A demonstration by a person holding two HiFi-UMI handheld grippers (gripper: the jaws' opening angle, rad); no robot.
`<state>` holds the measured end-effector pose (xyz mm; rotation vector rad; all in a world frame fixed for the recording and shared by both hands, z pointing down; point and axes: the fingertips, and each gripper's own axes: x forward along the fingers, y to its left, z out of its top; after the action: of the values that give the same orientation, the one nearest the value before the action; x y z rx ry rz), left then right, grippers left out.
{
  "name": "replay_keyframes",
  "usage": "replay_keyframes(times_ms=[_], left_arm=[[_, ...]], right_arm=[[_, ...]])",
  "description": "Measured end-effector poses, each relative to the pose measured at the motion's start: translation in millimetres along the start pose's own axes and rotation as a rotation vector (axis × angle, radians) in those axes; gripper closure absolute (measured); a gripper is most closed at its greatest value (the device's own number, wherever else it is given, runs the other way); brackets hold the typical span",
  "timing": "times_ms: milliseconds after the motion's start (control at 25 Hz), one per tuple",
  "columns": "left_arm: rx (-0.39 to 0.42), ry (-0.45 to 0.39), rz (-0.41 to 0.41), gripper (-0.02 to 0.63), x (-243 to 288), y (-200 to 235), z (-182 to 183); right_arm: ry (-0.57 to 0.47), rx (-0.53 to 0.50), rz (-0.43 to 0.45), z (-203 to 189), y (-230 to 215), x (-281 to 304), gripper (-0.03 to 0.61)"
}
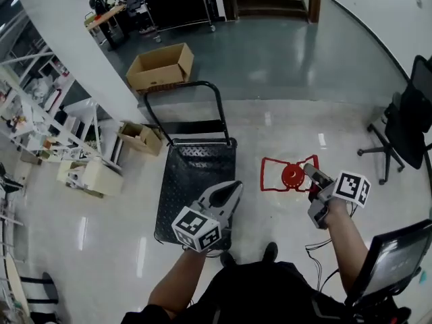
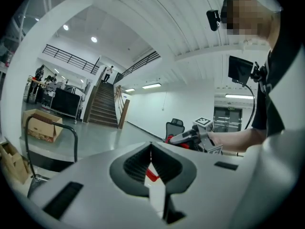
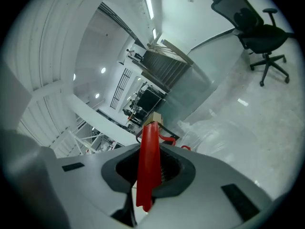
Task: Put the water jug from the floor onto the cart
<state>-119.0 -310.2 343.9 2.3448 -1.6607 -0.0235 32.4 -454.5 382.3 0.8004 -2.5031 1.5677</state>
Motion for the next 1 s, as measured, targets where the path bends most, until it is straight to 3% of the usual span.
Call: replay_keyframes(times_ms=[160,400,680,840,1000], left_arm=[[-0.027,-0.019,0.094,0.615,-68,50,-6],[-0.077,-0.021,0.254,0.615,-134,78,-17],[-0.112,-0.03,0.379,0.615,-259,161,-52],[-0.142,-0.038,0.465,0.615,-297,187,-54],[-0.18,-0.051,0.548,0.615,-317,204,-65]], right_arm=[[0.083,-0.034,0.001,-48,40,53,0.529],[0.192,-0.017,0.031,-96,66,93,0.529],[0.305,-0.04,0.091,-217,121,208,0.529],[0.373,-0.055,0.105,-258,146,251,0.529],[0.447,-0.039,0.19,-293,168,289,0.529]])
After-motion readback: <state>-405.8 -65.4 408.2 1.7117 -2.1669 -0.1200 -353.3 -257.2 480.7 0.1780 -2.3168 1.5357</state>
